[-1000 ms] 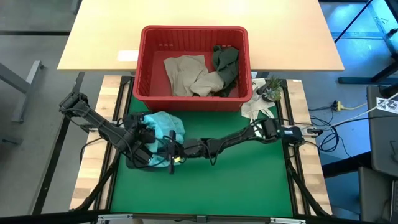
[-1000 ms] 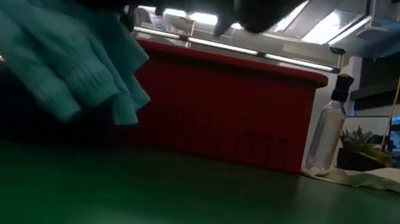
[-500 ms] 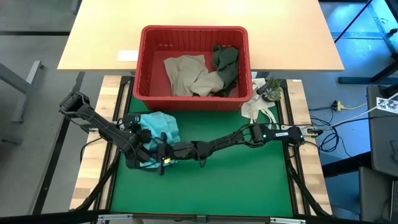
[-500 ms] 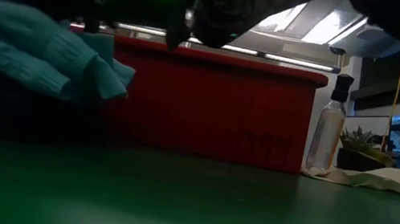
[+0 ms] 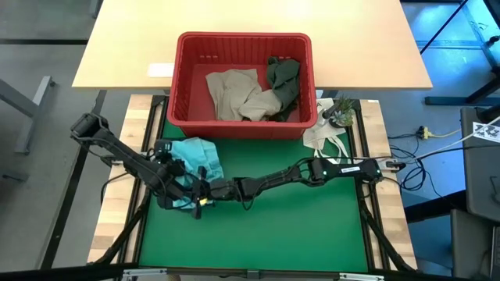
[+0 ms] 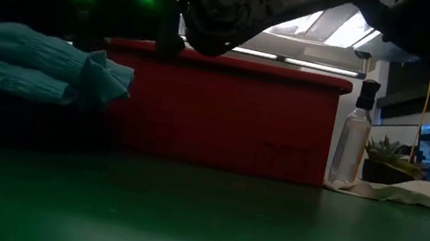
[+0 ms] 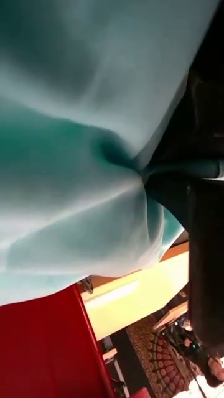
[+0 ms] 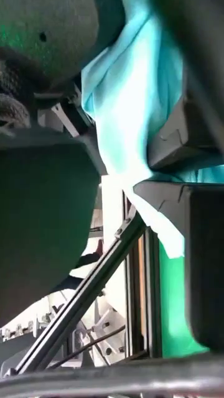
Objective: Fold Laundry from Bin
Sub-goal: Stack the folded blue shorts on top of the folded black shorts
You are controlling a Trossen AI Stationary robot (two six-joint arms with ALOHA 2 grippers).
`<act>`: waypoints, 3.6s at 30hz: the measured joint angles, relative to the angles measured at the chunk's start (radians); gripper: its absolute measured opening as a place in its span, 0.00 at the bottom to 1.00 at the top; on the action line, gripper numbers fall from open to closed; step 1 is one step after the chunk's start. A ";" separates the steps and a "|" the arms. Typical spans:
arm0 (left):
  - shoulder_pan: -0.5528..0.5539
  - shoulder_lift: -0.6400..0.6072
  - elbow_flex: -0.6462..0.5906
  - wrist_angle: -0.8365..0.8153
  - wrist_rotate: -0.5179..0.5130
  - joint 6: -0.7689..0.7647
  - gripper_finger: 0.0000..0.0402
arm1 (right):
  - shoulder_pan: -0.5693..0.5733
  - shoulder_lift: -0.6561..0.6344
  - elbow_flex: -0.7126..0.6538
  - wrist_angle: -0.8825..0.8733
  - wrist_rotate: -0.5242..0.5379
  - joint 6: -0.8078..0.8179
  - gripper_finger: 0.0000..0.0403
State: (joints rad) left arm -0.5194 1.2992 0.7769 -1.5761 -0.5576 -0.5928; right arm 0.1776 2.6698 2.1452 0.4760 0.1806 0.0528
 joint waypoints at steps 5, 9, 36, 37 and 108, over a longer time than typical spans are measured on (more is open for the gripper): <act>0.005 0.000 0.000 0.000 0.011 -0.008 0.15 | 0.000 0.000 0.000 -0.006 -0.004 0.001 0.04; 0.028 0.000 0.001 0.001 0.033 -0.078 0.25 | -0.002 0.000 0.000 -0.017 -0.062 0.004 0.08; 0.071 0.000 0.048 0.005 0.647 -0.161 0.34 | 0.000 -0.034 0.009 -0.109 -0.108 0.179 0.68; 0.071 0.000 0.051 0.005 0.664 -0.160 0.34 | 0.000 -0.049 0.009 -0.140 -0.119 0.179 0.68; -0.487 0.338 0.217 0.564 0.256 -1.701 0.32 | -0.037 -0.322 -0.061 -0.783 -0.014 -0.662 0.68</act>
State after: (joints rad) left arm -1.0061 1.6371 0.9939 -1.0122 -0.3014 -2.2936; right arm 0.1403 2.3478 2.0842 -0.3069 0.1665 -0.6089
